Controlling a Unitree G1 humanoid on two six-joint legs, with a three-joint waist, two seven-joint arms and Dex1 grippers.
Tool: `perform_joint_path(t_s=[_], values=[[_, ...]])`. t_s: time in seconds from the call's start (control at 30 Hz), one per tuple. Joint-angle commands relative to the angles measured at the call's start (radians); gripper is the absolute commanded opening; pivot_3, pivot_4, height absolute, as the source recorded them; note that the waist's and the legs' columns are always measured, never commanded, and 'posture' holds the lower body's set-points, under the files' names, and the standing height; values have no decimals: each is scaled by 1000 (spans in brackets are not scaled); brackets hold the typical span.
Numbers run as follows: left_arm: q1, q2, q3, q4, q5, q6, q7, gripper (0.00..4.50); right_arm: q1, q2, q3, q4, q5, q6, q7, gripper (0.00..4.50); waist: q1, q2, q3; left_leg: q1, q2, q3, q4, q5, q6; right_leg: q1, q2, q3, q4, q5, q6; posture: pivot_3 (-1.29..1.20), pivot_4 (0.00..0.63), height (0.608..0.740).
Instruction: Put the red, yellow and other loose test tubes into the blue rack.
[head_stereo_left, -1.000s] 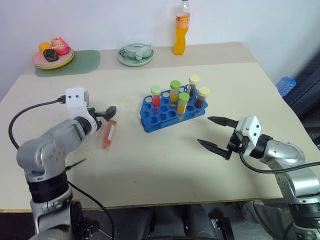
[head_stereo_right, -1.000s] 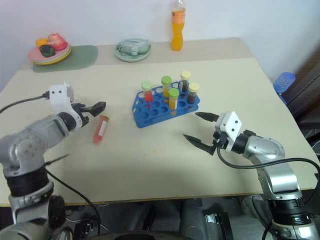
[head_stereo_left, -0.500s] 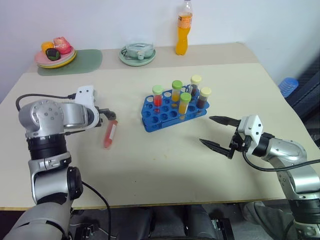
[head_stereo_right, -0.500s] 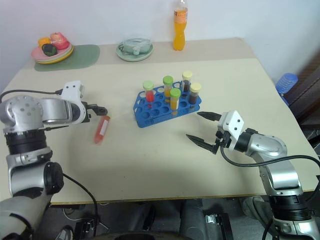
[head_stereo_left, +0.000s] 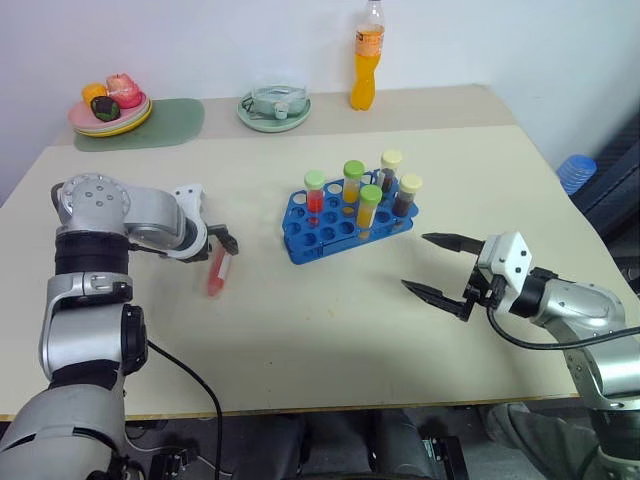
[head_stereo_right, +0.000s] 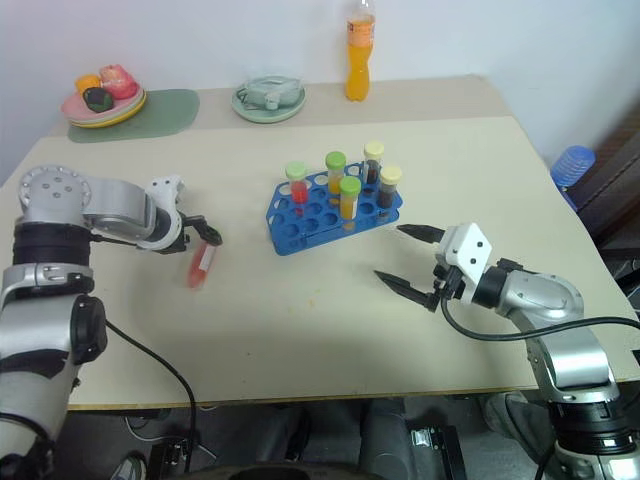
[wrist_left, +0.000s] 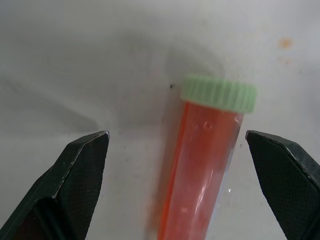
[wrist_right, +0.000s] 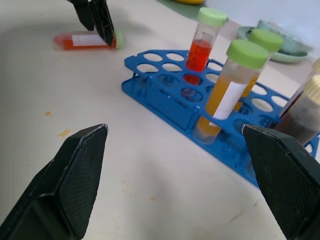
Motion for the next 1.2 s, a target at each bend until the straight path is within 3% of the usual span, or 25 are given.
perform_joint_path(t_s=[0.03,0.7,0.8,1.0,1.2], values=[[-34,12,5,22,-51,8,72,4500,9,-17,-38,-61,38,9,7,4409,-1,0,0,0,0,0,0,0,0,0,0,0,0,0,0,0,150,740],[-18,-104,166,40,15,8,254,4500,-26,-22,-29,-145,126,80,39,4409,2,0,0,1,0,0,0,0,0,0,0,0,1,0,0,0,150,740],[-9,-122,193,16,34,8,263,3723,-31,-22,-26,-142,125,82,41,4500,3,0,0,1,0,0,1,0,0,0,0,0,1,0,0,0,150,740],[4,-146,229,-11,54,8,283,872,-32,-15,-21,-118,115,67,54,4500,4,0,-1,0,-1,0,1,0,0,1,-1,0,1,0,0,0,150,740],[58,-146,258,-95,-7,8,313,768,-46,-1,1,-62,96,29,81,4500,2,0,-1,1,-1,0,1,0,0,1,-1,0,2,0,0,0,150,740]])
